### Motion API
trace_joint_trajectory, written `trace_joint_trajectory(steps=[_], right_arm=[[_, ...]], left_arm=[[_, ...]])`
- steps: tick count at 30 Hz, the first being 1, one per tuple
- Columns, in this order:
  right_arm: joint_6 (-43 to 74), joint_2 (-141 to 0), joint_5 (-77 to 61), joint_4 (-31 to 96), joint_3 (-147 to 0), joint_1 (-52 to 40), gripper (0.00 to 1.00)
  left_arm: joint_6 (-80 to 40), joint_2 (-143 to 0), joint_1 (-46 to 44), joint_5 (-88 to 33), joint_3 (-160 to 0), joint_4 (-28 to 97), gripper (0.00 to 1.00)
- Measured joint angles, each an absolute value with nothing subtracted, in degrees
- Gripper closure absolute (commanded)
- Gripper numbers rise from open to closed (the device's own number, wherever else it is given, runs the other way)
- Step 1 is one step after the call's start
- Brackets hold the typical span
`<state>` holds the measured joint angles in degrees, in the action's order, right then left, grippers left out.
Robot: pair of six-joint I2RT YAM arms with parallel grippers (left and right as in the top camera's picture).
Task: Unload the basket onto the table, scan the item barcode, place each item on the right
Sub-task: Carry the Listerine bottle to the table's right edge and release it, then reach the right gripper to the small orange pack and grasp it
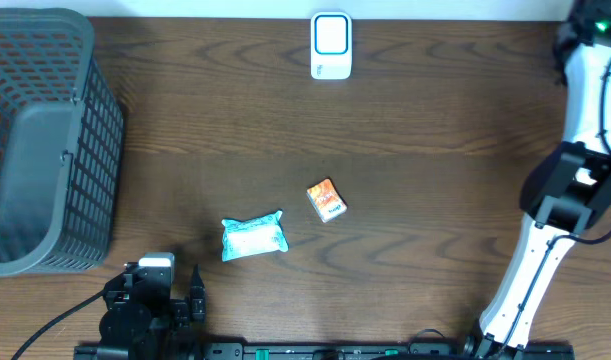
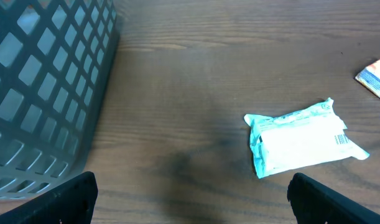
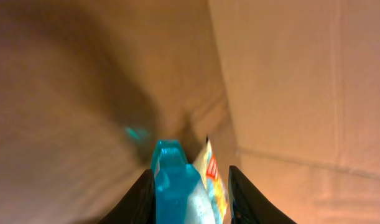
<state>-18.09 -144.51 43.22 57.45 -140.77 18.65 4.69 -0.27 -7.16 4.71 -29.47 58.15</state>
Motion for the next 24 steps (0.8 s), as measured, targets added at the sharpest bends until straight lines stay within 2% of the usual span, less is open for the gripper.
trace_joint_trajectory(steps=[3, 5, 8, 9, 10, 14, 19, 24], right_arm=[[-15.7, -144.51, 42.72, 59.24, -138.28, 20.64, 0.89], [-14.24, -144.51, 43.11, 61.01, -137.82, 21.15, 0.54], [-12.03, -144.49, 43.31, 61.98, -137.82, 20.99, 0.21], [-11.38, -144.49, 43.2, 61.95, -137.82, 20.75, 0.07], [-10.72, -144.49, 43.11, 61.95, -137.82, 20.36, 0.01], [-9.87, -143.17, 41.85, 61.87, -137.82, 17.74, 0.01], [-4.75, -136.66, 35.64, 63.64, -137.82, 10.04, 0.01], [5.23, -127.83, 15.92, 72.18, -138.37, -2.72, 0.01]], left_arm=[[4.69, -0.27, -7.16, 4.71, -29.47, 58.13, 0.02], [4.69, -0.27, -7.16, 4.71, -29.47, 58.15, 0.02], [4.69, -0.27, -7.16, 4.71, -29.47, 58.15, 0.02], [4.69, -0.27, -7.16, 4.71, -29.47, 58.15, 0.02], [4.69, -0.27, -7.16, 4.69, -29.47, 58.15, 0.02], [4.69, -0.27, -7.16, 4.71, -29.47, 58.13, 0.02], [4.69, -0.27, -7.16, 4.71, -29.47, 58.15, 0.02], [4.69, -0.27, -7.16, 4.71, -29.47, 58.15, 0.02]])
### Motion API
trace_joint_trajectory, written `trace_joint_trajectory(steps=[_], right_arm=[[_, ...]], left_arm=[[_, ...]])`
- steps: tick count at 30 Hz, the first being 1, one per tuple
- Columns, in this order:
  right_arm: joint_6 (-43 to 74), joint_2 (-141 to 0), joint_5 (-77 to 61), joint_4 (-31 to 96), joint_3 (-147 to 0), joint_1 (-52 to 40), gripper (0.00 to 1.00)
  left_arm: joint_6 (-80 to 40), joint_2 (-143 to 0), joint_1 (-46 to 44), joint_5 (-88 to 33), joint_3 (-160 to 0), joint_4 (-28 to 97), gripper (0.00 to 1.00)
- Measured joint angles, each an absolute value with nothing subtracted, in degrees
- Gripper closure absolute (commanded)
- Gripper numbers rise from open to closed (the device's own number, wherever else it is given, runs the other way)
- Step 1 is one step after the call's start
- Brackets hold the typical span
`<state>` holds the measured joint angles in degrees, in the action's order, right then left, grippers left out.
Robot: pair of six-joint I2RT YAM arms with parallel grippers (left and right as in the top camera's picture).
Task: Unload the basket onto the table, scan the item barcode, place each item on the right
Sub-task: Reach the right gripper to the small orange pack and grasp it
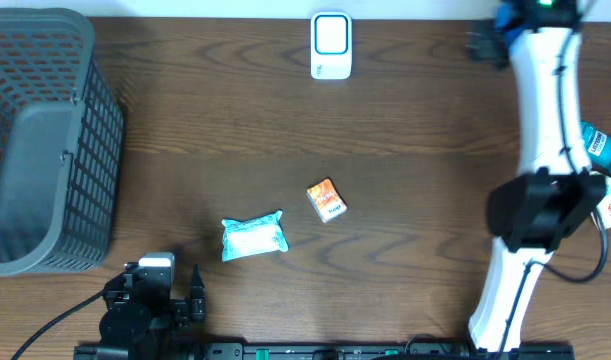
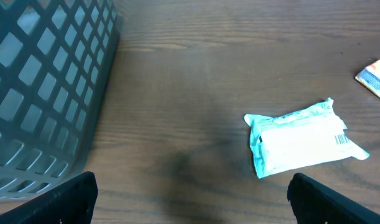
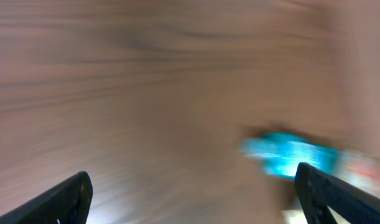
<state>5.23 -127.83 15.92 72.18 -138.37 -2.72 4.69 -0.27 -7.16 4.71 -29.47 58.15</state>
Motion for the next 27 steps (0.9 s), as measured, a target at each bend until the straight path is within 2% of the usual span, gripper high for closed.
trace_joint_trajectory(steps=[4, 7, 11, 13, 16, 21, 22, 25, 27], right_arm=[[8.84, -126.23, -2.0, 78.43, -138.8, -13.56, 0.01], [10.35, -127.35, -8.8, 85.54, -136.77, -21.19, 0.03], [12.95, -128.66, -10.57, 90.0, -131.87, -29.54, 0.03], [16.67, -128.99, -10.48, 91.61, -128.99, -33.15, 0.03], [24.23, -129.01, -9.72, 93.78, -125.43, -37.19, 0.07], [31.73, -129.01, -1.54, 93.17, -121.89, -42.04, 0.09], [32.58, -129.01, 1.32, 92.49, -120.9, -43.2, 0.12], [33.63, -129.01, 8.67, 87.59, -116.95, -46.63, 0.32], [33.12, -129.01, 11.7, 81.6, -113.78, -48.49, 0.39]], left_arm=[[4.69, -0.27, -7.16, 4.71, -29.47, 58.15, 0.02], [4.69, -0.27, -7.16, 4.71, -29.47, 58.15, 0.02], [4.69, -0.27, -7.16, 4.71, -29.47, 58.13, 0.02], [4.69, -0.27, -7.16, 4.71, -29.47, 58.15, 0.02], [4.69, -0.27, -7.16, 4.71, -29.47, 58.15, 0.02], [4.69, -0.27, -7.16, 4.71, -29.47, 58.15, 0.02], [4.69, -0.27, -7.16, 4.71, -29.47, 58.13, 0.02], [4.69, -0.27, -7.16, 4.71, -29.47, 58.13, 0.02], [4.71, -0.27, -7.16, 4.71, -29.47, 58.15, 0.02]])
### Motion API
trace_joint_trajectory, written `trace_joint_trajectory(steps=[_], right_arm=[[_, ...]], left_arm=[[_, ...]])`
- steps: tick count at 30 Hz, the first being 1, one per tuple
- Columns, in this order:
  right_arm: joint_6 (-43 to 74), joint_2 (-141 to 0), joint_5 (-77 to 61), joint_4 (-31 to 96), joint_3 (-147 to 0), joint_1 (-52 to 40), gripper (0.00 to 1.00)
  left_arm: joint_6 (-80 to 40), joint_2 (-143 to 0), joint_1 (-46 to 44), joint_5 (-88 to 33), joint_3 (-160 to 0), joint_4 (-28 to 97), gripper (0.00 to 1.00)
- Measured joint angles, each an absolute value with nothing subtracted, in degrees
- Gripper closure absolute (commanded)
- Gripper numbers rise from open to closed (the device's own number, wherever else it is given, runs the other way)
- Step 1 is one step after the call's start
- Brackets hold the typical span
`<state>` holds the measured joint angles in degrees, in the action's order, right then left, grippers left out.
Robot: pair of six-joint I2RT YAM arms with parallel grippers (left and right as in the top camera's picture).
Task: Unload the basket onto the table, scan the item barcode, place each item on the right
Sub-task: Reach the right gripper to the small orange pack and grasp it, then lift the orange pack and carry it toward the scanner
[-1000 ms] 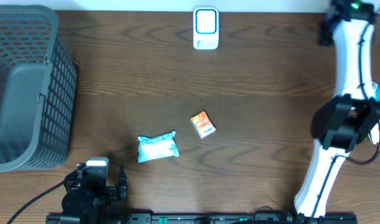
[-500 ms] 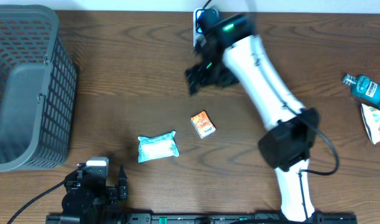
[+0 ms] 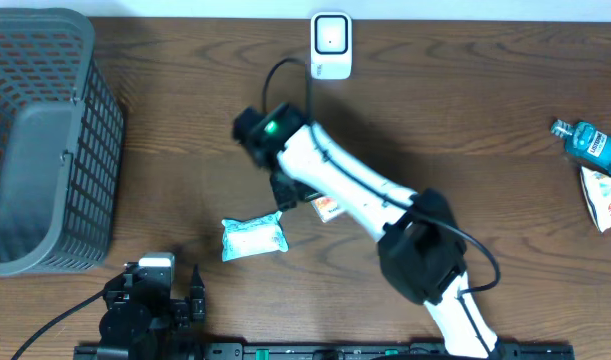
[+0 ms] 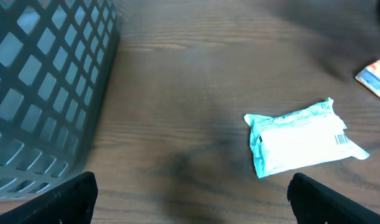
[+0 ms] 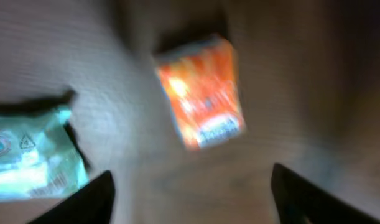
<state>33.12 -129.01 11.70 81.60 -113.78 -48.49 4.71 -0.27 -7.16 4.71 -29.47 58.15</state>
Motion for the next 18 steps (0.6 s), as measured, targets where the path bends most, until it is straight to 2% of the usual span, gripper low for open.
trace_joint_trajectory(steps=[2, 4, 9, 12, 15, 16, 18], right_arm=[[32.21, -129.01, 13.69, 75.64, -109.82, -49.84, 0.39], [31.4, -129.16, 15.4, 72.12, -105.67, -50.28, 0.44], [30.72, -131.52, 21.3, 70.87, -101.25, -49.39, 0.49], [29.65, -131.61, 24.86, 70.15, -101.12, -48.88, 0.66], [28.88, -131.63, 25.91, 69.14, -101.08, -48.71, 0.95], [28.82, -131.61, 26.02, 68.88, -101.03, -48.71, 0.99], [28.86, -131.61, 26.35, 68.55, -100.77, -48.75, 0.99]], left_arm=[[4.69, -0.27, -7.16, 4.71, -29.47, 58.15, 0.02], [4.69, -0.27, -7.16, 4.71, -29.47, 58.13, 0.02], [4.69, -0.27, -7.16, 4.71, -29.47, 58.15, 0.02], [4.69, -0.27, -7.16, 4.71, -29.47, 58.15, 0.02], [4.69, -0.27, -7.16, 4.71, -29.47, 58.15, 0.02], [4.69, -0.27, -7.16, 4.71, -29.47, 58.13, 0.02], [4.69, -0.27, -7.16, 4.71, -29.47, 58.15, 0.02]])
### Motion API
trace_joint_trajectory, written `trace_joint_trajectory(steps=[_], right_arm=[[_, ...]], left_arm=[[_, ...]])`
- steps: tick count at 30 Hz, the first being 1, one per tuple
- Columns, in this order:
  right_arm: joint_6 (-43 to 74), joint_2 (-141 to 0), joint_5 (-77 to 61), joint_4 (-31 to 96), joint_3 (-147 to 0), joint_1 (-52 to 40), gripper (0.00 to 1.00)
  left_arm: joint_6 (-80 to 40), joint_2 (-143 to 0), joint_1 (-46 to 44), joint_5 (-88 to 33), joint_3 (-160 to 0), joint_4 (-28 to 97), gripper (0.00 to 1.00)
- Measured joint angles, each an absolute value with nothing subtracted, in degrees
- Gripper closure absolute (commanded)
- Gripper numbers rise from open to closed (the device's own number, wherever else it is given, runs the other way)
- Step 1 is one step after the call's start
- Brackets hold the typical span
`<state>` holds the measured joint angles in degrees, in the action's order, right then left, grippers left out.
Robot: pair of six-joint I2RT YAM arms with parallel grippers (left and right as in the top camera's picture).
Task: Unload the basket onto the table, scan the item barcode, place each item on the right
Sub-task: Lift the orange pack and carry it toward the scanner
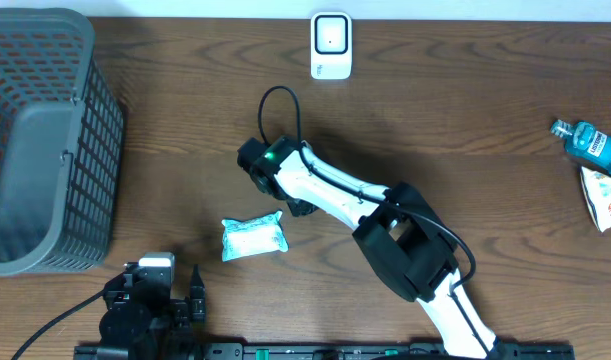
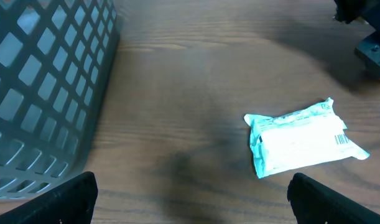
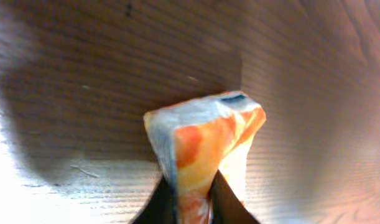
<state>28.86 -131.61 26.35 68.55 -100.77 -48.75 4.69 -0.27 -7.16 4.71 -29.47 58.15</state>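
An orange packet (image 3: 205, 140) stands on edge on the wooden table, pinched between the fingers of my right gripper (image 3: 193, 199), which is shut on it. In the overhead view the right gripper (image 1: 301, 206) is at the table's middle and covers the packet. The white scanner (image 1: 331, 45) sits at the far edge, well beyond it. A teal-and-white packet (image 1: 253, 237) (image 2: 301, 140) lies flat just left of the right gripper, barcode showing at its right end. My left gripper (image 2: 193, 205) rests open at the near left edge, holding nothing.
A grey mesh basket (image 1: 40, 140) (image 2: 40, 87) fills the left side. A blue bottle (image 1: 590, 142) and a white snack bag (image 1: 607, 195) lie at the right edge. The right arm (image 1: 385, 215) stretches diagonally across the table's middle.
My right gripper was open just above the flat orange packet; now it is down at the table and shut on the packet, which stands on edge. The left arm has not moved.
My right gripper was off the table's right side, shut on a blue bottle beside a snack bag. Then it was open and the bottle lay at the right edge. Then it hovered open over the orange packet, and now it grips that packet.
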Motion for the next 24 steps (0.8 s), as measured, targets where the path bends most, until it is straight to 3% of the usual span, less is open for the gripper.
trace_joint_trajectory(steps=[7, 12, 16, 24], right_arm=[[29.87, -131.59, 36.25, 73.78, -99.79, -48.93, 0.99], [34.98, -131.61, 64.64, 79.0, -99.29, -48.88, 0.99], [35.38, -131.61, 78.41, 75.85, -100.73, -48.29, 0.99], [31.88, -131.61, 86.56, 80.01, -106.28, -45.89, 0.98]], left_arm=[[4.69, -0.27, -7.16, 4.69, -29.47, 58.15, 0.02], [4.69, -0.27, -7.16, 4.69, -29.47, 58.15, 0.02], [4.69, -0.27, -7.16, 4.69, -29.47, 58.15, 0.02], [4.69, -0.27, -7.16, 4.71, -29.47, 58.15, 0.02]])
